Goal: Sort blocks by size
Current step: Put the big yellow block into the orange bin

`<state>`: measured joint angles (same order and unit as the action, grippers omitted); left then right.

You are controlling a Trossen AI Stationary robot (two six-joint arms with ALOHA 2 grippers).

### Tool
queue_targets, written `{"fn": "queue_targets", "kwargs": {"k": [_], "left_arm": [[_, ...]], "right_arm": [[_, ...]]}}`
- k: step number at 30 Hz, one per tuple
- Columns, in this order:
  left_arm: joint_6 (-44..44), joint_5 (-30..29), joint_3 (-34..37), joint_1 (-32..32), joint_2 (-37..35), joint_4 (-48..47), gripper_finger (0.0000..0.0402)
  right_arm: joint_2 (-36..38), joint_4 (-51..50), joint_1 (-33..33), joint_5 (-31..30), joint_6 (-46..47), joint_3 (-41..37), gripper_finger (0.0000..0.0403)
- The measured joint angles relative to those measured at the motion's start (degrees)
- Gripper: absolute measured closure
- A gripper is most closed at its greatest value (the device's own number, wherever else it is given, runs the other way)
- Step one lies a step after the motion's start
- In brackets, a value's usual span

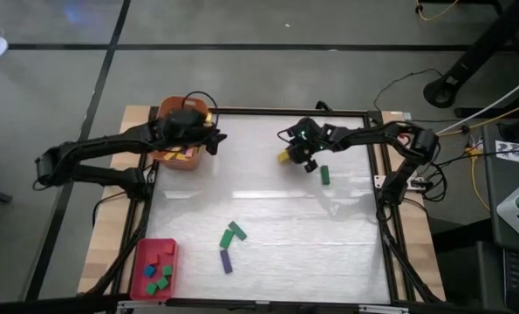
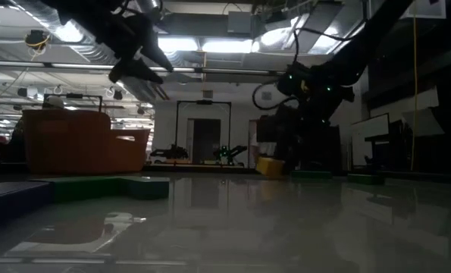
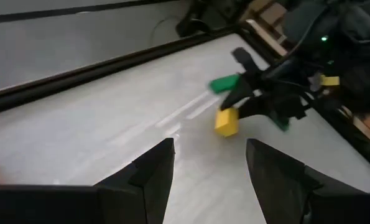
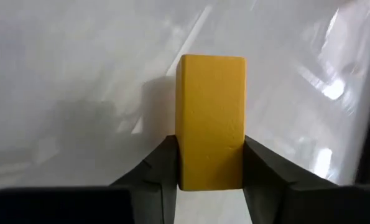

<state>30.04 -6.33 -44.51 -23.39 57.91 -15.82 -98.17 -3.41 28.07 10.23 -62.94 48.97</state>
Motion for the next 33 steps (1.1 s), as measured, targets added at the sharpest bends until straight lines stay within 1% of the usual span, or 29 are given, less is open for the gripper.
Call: {"fn": "queue_targets", "kwargs": {"k": [5, 8, 11, 16, 18, 20, 23, 25, 27, 30, 33], "left_arm": [[0.0, 0.0, 0.0, 3.5, 0.2, 1.5, 0.0215], [0.9, -0.1, 0.0, 5.2, 1.5, 3.2, 0.0215], [2.5, -0.1, 0.0, 6.9, 4.2, 5.3, 0.0215], [6.4, 0.0, 0.1, 9.8, 10.5, 8.8, 0.0215], [9.0, 0.0, 0.1, 10.8, 13.5, 11.0, 0.0215], [10.8, 2.1, 0.1, 11.5, 16.2, 13.1, 0.0215], [13.9, 8.3, 0.1, 12.1, 20.3, 17.4, 0.0215], [15.8, 11.4, 0.1, 12.4, 22.8, 20.3, 0.0215], [17.7, 13.2, 0.1, 12.8, 25.0, 21.7, 0.0215], [20.4, 14.0, 0.1, 13.1, 27.5, 21.9, 0.0215], [21.2, 16.5, 0.1, 13.0, 29.0, 23.1, 0.0215]], "right_arm": [[0.0, 6.8, -5.1, -0.2, 0.0, 0.0, 0.0255], [0.1, 11.1, -8.4, -0.7, 0.0, 0.0, 0.0259], [0.1, 15.0, -11.3, -0.7, -0.2, 0.0, 0.0268], [0.1, 19.5, -15.6, -4.8, -0.5, 0.1, 0.0264], [0.2, 20.3, -17.0, -5.2, -0.6, 0.1, 0.0263], [0.2, 20.4, -18.2, -5.3, -1.7, 0.1, 0.0264], [0.2, 20.4, -20.0, -5.4, -2.4, 0.1, 0.0265], [0.2, 20.4, -21.2, -6.4, -3.0, 0.1, 0.0265], [0.2, 20.4, -22.7, -8.8, -3.8, 0.1, 0.0264], [0.2, 20.4, -24.9, -13.6, -6.2, 0.1, 0.0264], [0.2, 20.4, -26.9, -18.3, -8.4, 0.1, 0.0264]]}}
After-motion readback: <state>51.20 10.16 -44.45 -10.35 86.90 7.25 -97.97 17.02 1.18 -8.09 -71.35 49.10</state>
